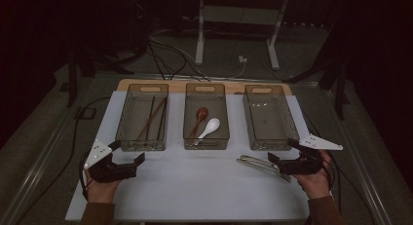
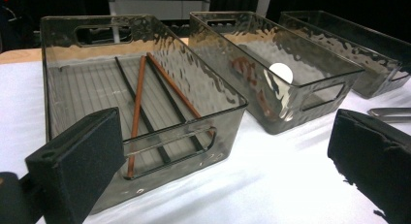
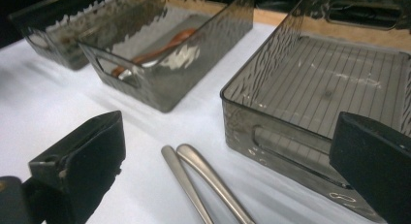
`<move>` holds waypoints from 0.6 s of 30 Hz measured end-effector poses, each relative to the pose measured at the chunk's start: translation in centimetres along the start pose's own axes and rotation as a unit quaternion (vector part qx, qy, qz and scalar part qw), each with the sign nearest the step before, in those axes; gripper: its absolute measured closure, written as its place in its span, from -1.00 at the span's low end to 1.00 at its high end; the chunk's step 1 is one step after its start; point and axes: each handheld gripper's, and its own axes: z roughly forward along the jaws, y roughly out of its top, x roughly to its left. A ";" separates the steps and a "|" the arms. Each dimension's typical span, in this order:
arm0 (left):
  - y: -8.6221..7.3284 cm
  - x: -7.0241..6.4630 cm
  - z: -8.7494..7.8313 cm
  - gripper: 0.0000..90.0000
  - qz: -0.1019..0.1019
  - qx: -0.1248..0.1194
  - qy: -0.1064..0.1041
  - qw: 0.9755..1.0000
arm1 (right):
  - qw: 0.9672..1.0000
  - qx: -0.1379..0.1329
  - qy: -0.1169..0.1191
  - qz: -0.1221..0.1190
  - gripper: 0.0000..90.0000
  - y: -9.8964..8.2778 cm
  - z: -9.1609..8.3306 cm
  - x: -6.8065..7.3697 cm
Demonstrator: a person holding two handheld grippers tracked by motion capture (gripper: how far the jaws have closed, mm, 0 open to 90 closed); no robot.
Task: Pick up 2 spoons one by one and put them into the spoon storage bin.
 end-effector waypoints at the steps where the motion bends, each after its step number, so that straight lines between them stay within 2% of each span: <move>1: -0.1 0.0 0.0 -0.98 -0.001 0.001 -0.001 1.000 | 1.000 0.004 0.002 -0.003 -1.00 0.0 0.1 0.0; 6: -0.4 0.0 0.1 -0.98 0.001 0.009 -0.001 1.000 | 1.000 0.025 0.014 -0.011 -1.00 0.2 0.7 -0.1; 9: -0.3 0.1 0.1 -0.98 -0.002 0.005 0.000 1.000 | 0.999 0.034 0.025 -0.014 -1.00 0.4 0.9 -0.1; 18: -0.4 0.1 0.3 -0.98 0.000 0.007 0.001 1.000 | 0.997 0.066 0.033 -0.027 -1.00 0.2 1.5 -0.2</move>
